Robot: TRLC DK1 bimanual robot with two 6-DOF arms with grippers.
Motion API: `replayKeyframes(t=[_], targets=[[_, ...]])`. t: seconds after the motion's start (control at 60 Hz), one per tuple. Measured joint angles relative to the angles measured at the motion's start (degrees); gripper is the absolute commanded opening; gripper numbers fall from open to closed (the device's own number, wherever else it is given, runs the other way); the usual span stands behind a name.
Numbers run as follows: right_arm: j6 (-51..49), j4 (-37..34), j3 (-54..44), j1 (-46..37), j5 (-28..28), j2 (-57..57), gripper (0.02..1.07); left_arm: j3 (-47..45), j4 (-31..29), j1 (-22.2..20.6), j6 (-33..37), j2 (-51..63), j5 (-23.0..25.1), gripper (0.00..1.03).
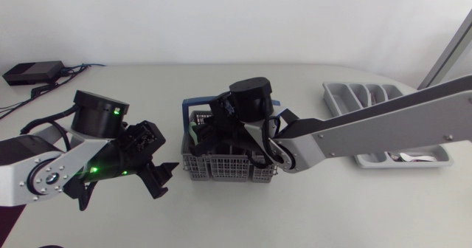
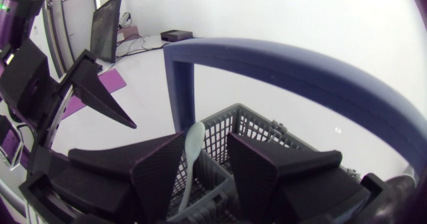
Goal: Unload the cutlery basket into the drawer organizer.
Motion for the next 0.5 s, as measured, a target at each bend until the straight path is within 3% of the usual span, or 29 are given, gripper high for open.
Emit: replayKeyframes(t=[0.5], targets=[[0.0, -0.3, 3.1, -0.1, -0.1, 3.0, 0.51, -0.2, 0.4, 0.3, 0.0, 0.0, 0.2, 0.79]])
